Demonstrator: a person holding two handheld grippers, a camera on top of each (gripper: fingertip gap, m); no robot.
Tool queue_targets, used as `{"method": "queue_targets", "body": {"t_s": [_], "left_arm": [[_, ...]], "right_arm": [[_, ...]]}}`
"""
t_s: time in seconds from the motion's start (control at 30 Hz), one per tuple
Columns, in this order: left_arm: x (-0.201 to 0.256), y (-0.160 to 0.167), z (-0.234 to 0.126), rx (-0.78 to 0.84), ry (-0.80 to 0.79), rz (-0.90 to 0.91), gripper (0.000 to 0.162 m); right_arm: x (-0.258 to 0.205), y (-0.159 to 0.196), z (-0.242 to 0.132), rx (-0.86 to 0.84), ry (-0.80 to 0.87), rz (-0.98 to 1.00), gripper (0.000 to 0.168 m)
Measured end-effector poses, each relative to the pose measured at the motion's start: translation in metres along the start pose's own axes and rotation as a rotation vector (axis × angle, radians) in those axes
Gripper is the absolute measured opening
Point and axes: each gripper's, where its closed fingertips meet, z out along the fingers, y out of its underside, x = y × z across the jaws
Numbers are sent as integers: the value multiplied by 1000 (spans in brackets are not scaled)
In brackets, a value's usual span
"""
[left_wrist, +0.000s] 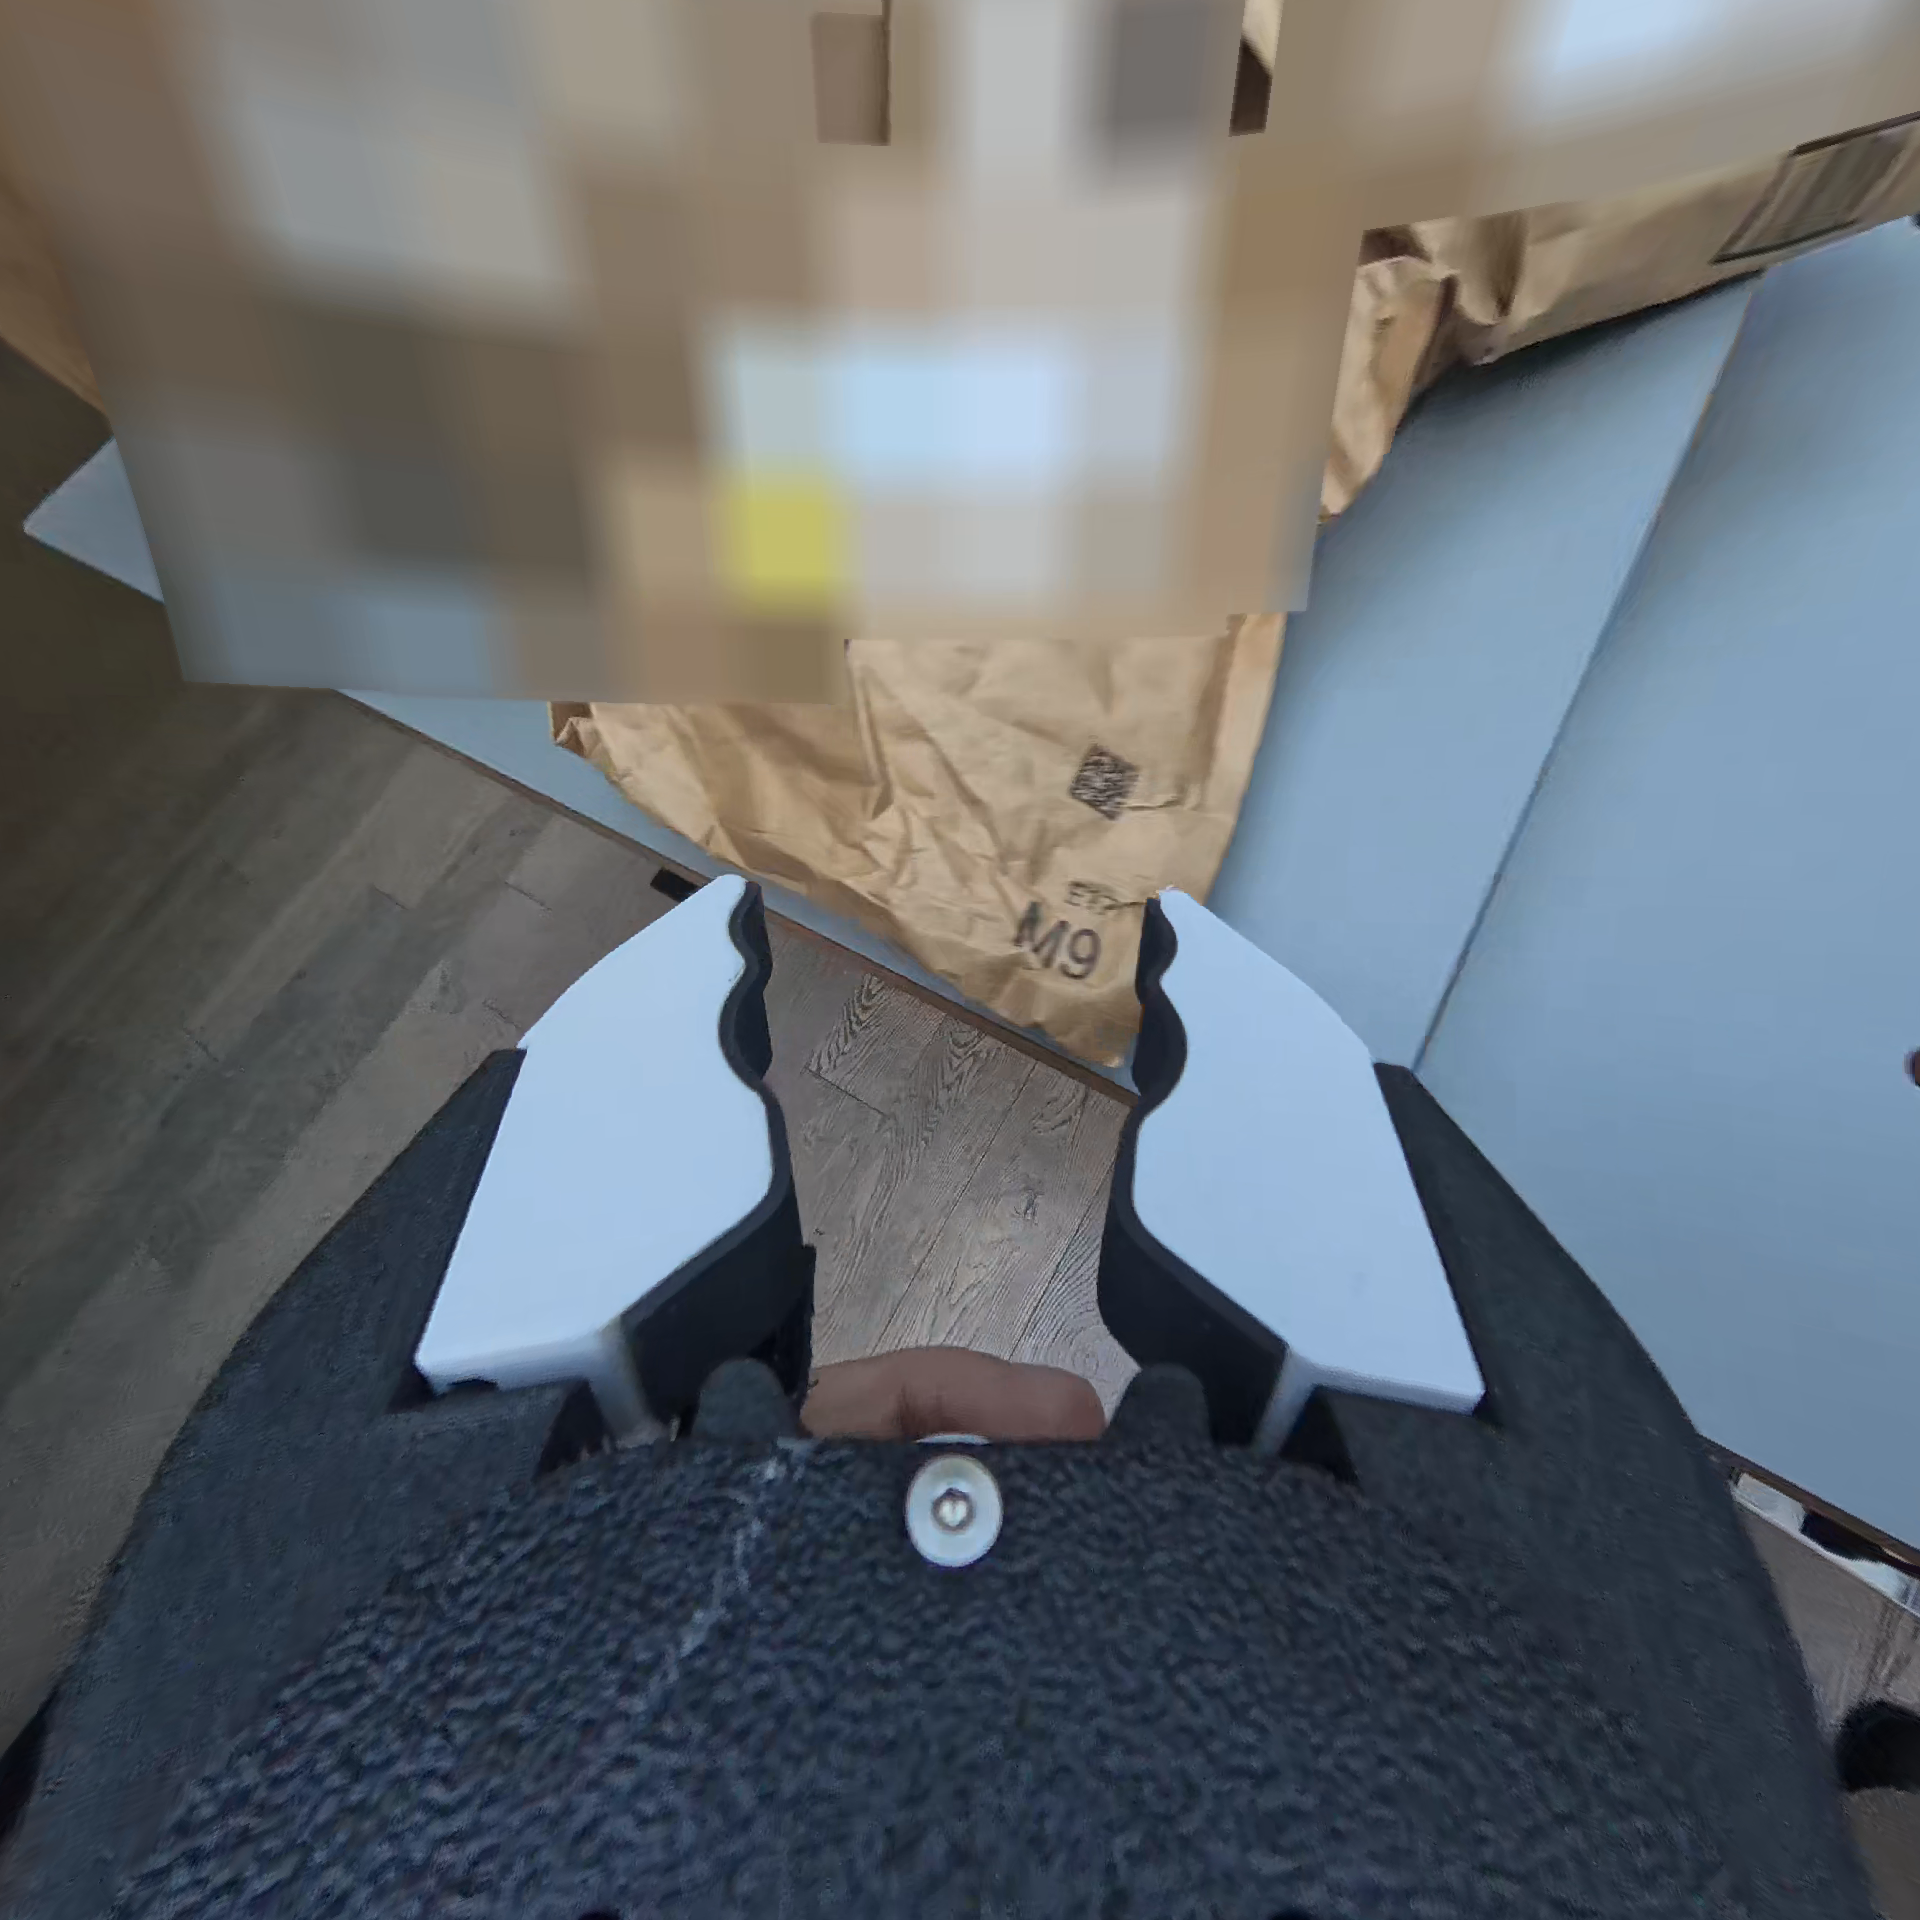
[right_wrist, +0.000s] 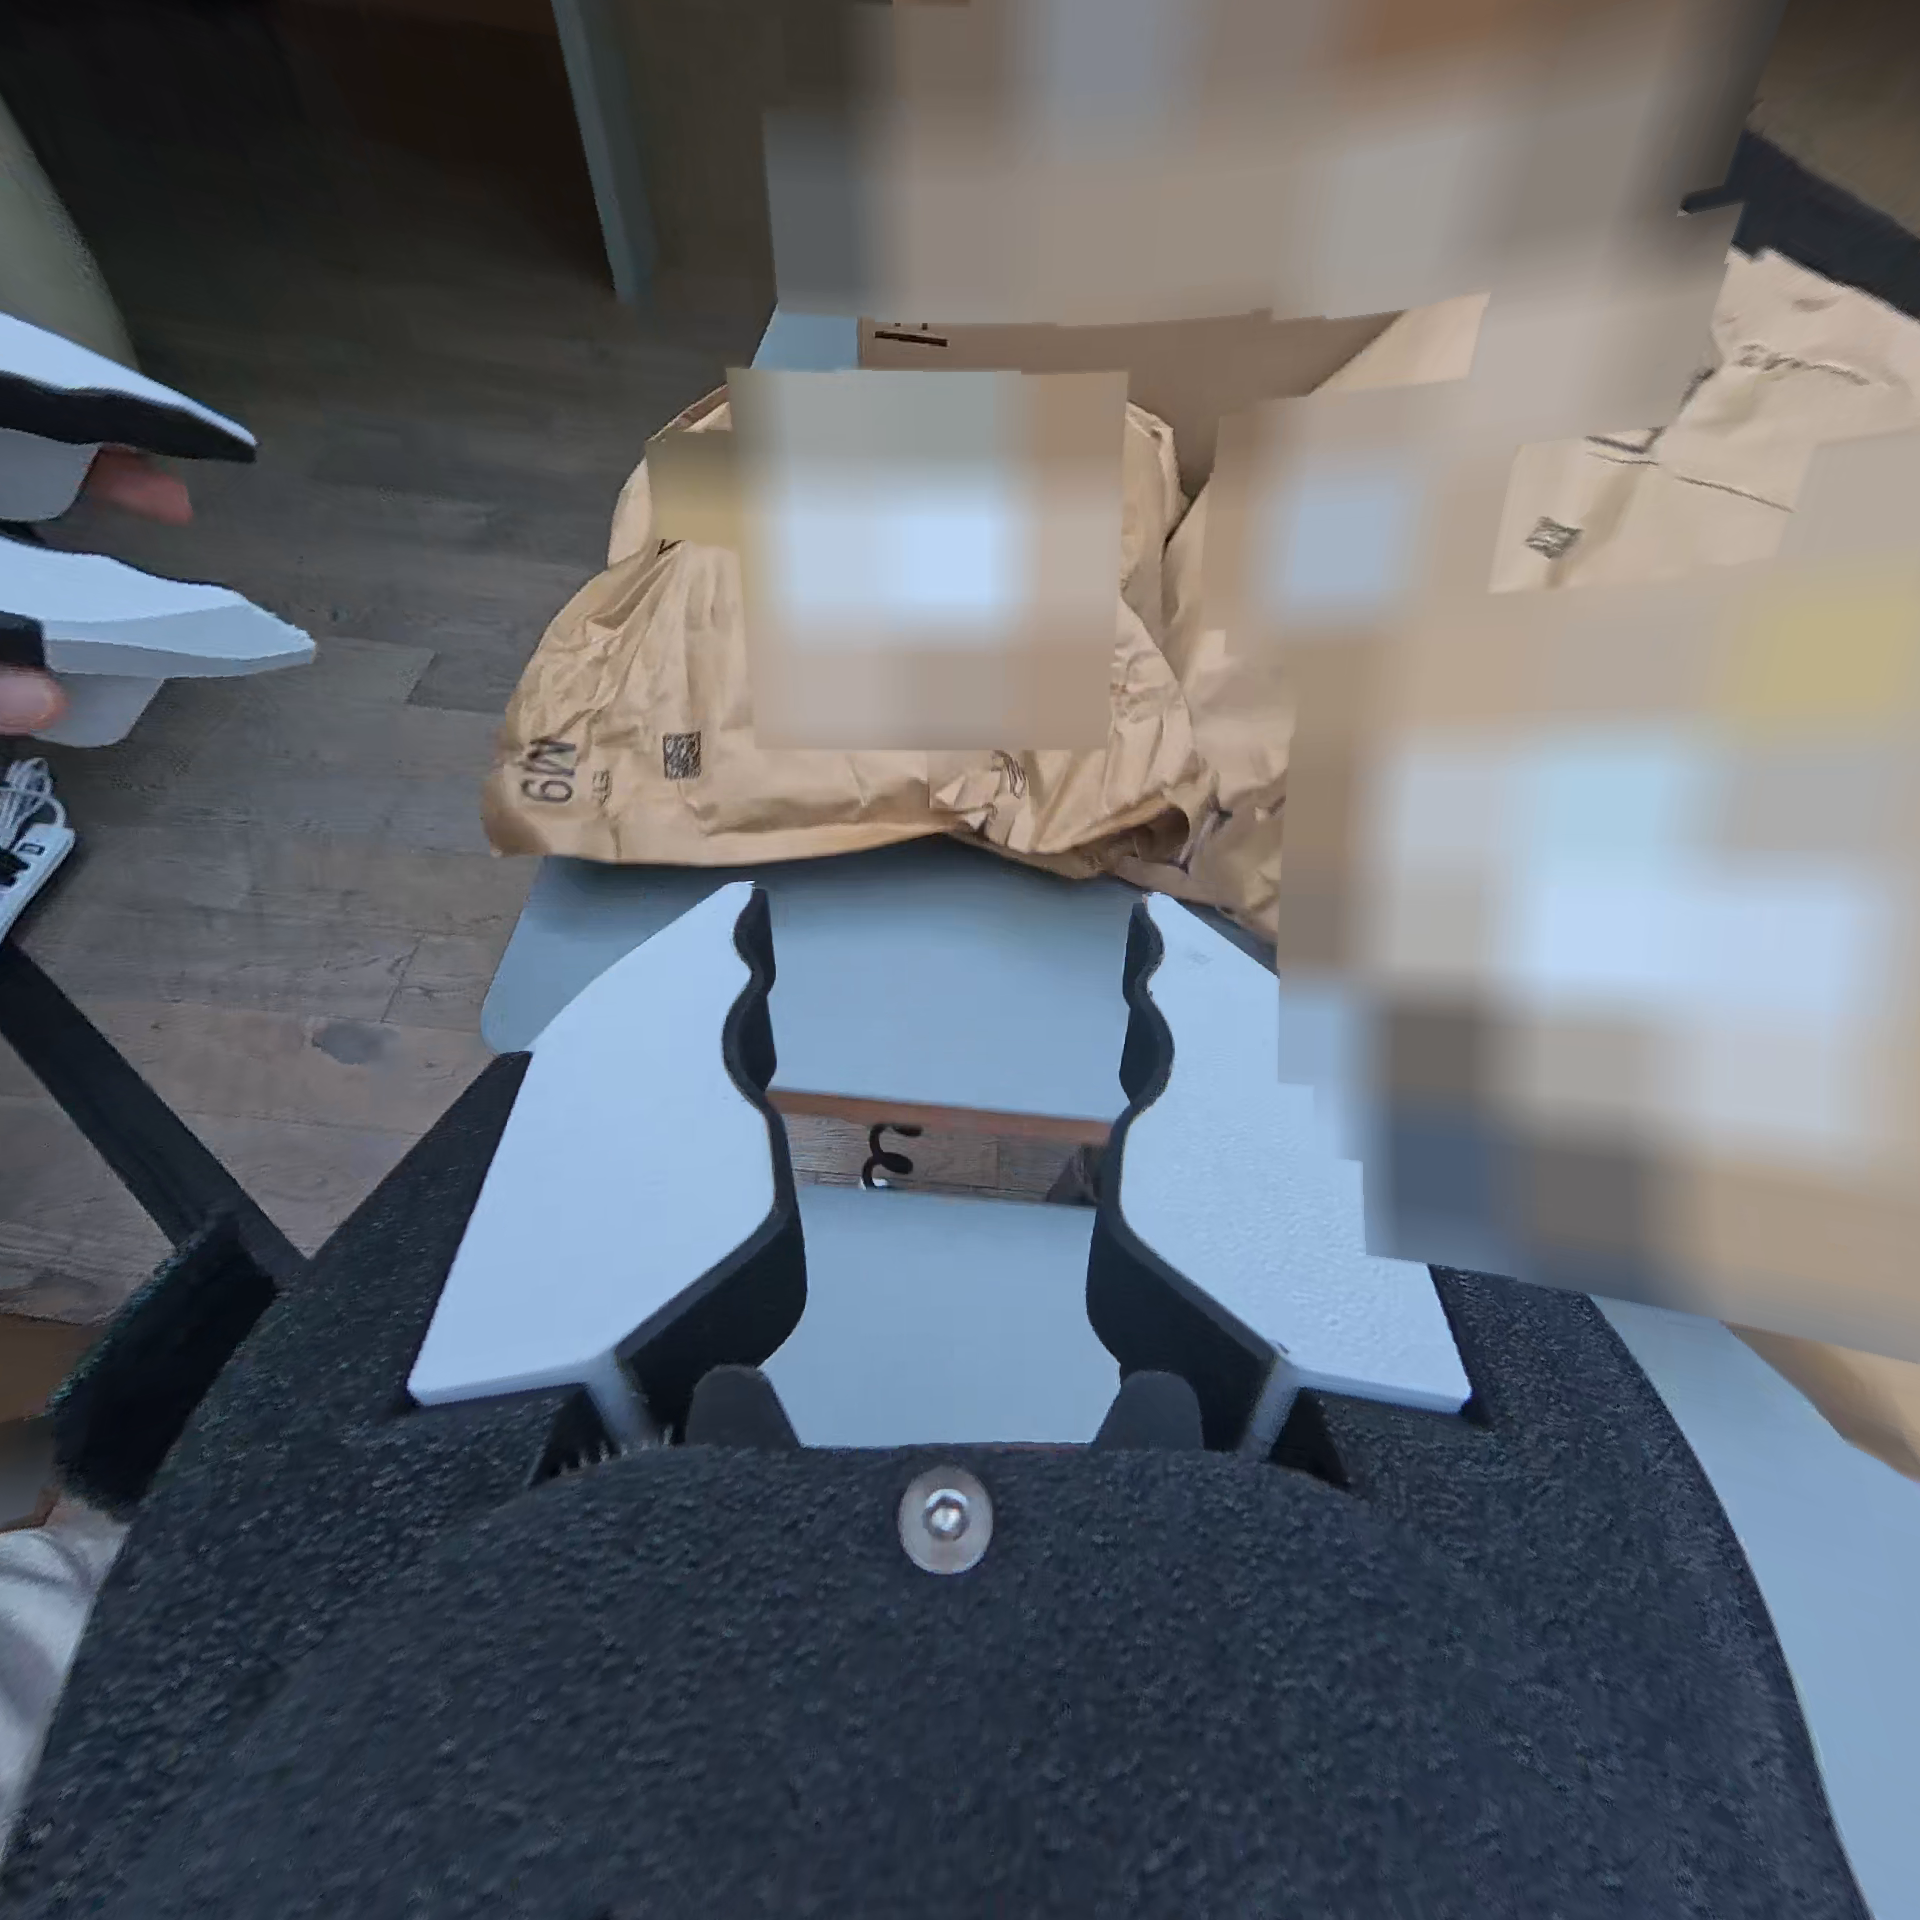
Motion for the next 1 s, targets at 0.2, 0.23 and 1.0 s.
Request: {"method": "queue_targets", "body": {"t_s": [0.2, 0.23, 1.0], "left_arm": [[-50, 38, 69, -117, 79, -102, 69], [-49, 43, 78, -130, 102, -117, 70], [19, 101, 78, -364, 545, -302, 74]], "right_arm": [[39, -12, 172, -211, -83, -14, 70], [44, -7, 191, -254, -109, -10, 71], [-44, 60, 137, -372, -290, -210, 4]]}}
